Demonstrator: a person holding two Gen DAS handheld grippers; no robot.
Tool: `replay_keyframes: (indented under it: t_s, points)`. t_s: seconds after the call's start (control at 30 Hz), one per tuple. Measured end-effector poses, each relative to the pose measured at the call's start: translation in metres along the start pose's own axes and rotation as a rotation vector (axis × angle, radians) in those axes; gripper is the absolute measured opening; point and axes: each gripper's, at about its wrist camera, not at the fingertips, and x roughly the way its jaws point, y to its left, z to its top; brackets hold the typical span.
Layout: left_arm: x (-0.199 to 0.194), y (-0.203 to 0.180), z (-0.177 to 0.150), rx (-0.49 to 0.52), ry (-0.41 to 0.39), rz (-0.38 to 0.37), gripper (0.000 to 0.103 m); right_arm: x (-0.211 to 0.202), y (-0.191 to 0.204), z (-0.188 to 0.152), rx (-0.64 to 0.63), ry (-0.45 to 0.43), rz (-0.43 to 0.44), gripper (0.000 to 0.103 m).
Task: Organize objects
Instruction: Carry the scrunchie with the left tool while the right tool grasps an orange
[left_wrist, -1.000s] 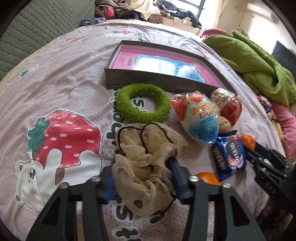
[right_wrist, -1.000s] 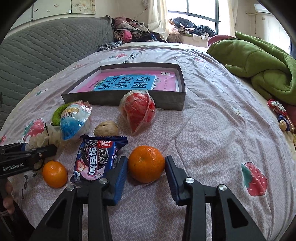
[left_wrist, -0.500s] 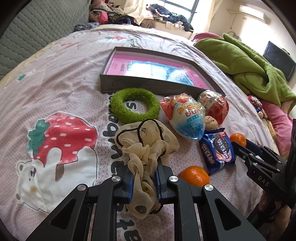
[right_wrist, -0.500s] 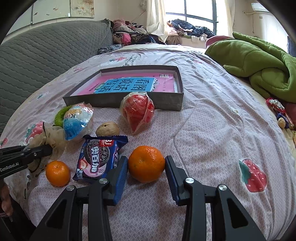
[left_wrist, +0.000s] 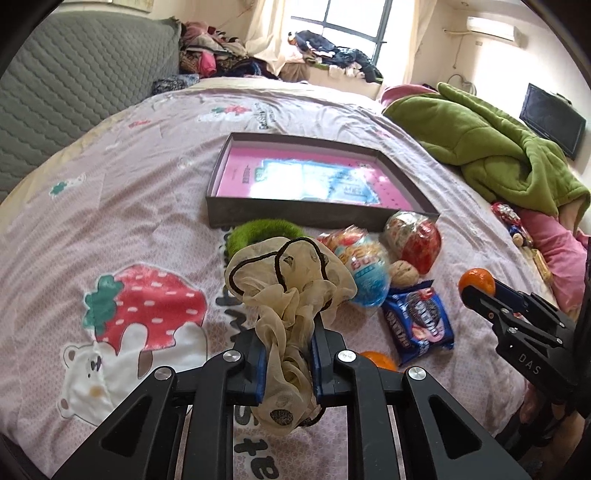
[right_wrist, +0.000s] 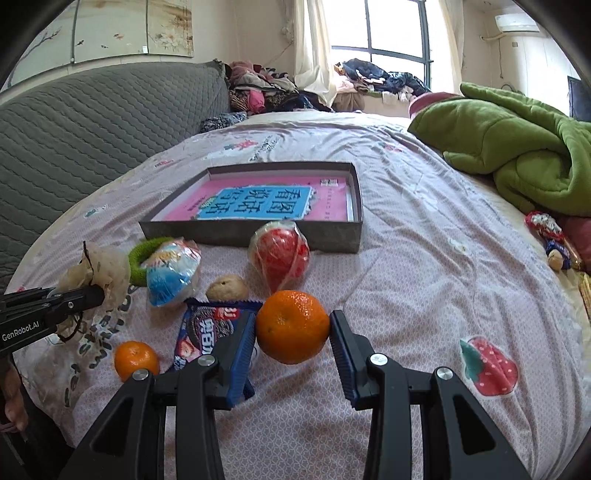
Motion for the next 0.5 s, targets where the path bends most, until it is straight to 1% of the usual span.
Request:
replay_keyframes:
  t_s: [0.3, 0.5]
  points:
    - [-0.006, -0.008, 0.019, 0.042, -0.038, 0.005, 0.018, -0.001, 0.003, 0.017, -0.009, -0.027, 0.016, 0.041]
    - [0.002, -0.008, 0.035, 0.056, -0.048, 0.002, 0.018, 0.003, 0.002, 0.031, -0.011, -0.043, 0.025, 0.041]
